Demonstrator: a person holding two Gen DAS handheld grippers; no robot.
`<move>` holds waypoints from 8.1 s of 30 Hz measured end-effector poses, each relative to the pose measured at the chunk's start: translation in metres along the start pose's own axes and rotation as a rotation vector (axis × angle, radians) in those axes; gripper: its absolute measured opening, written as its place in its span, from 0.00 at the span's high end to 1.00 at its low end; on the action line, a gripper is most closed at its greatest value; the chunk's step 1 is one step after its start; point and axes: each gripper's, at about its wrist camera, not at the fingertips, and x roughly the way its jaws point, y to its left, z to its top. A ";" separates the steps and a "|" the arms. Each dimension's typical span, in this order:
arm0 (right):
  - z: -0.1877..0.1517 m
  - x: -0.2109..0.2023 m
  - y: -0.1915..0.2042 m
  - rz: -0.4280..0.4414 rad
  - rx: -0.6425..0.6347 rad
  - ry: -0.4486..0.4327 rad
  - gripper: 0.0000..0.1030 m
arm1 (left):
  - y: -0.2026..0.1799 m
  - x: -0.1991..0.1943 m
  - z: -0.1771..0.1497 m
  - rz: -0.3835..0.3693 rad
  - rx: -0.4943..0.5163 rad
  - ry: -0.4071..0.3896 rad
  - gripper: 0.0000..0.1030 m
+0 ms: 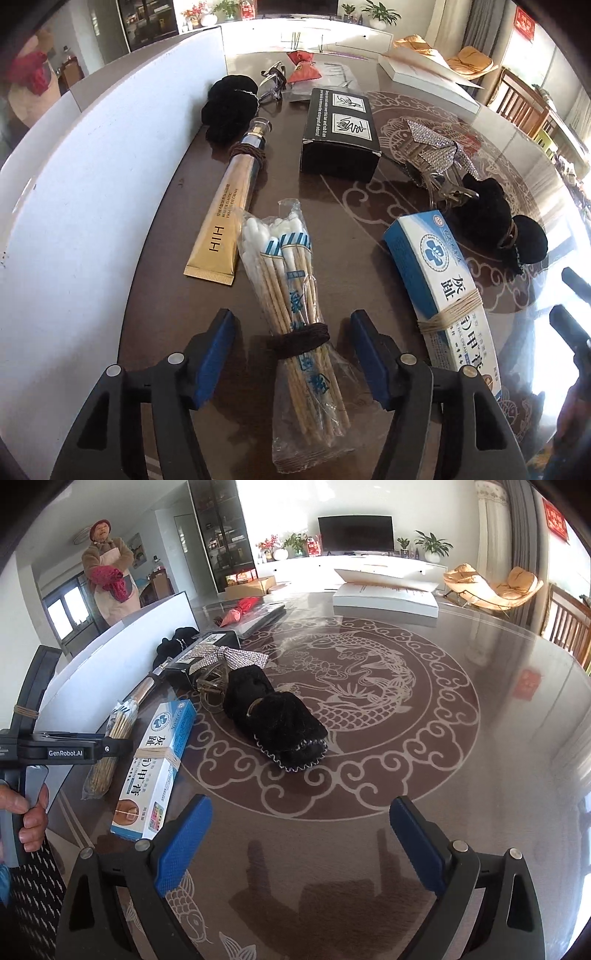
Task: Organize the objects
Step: 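Grasp the bagged wooden sticks with the left tool while the right tool grasps the black fabric item, then carry both items into the white cardboard bin and open both tools, then return both tools to the table and reach the right tool toward the nail-cream box, then grasp the blue-and-white nail-cream box with the right tool and lift it, then grasp the gold HIH tube with the left tool, then carry the gold tube and nail-cream box into the bin and release both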
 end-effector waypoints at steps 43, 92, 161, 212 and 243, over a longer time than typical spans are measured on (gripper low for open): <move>0.143 0.060 0.363 0.553 -0.236 0.157 0.64 | 0.266 -0.100 -0.040 0.139 -0.396 -0.076 0.64; -0.007 0.047 0.000 -0.170 0.051 0.097 0.00 | -0.005 -0.011 -0.051 0.000 -0.018 -0.089 0.00; 0.000 0.046 0.029 -0.069 -0.069 0.094 0.14 | 0.011 -0.009 -0.047 -0.018 0.025 -0.028 0.00; -0.004 0.047 0.027 -0.098 -0.050 0.096 0.00 | 0.021 -0.001 -0.001 -0.073 0.036 -0.151 0.70; 0.104 -0.021 0.128 0.239 -0.073 0.082 0.57 | 0.115 -0.161 -0.042 -0.234 -0.218 -0.494 0.76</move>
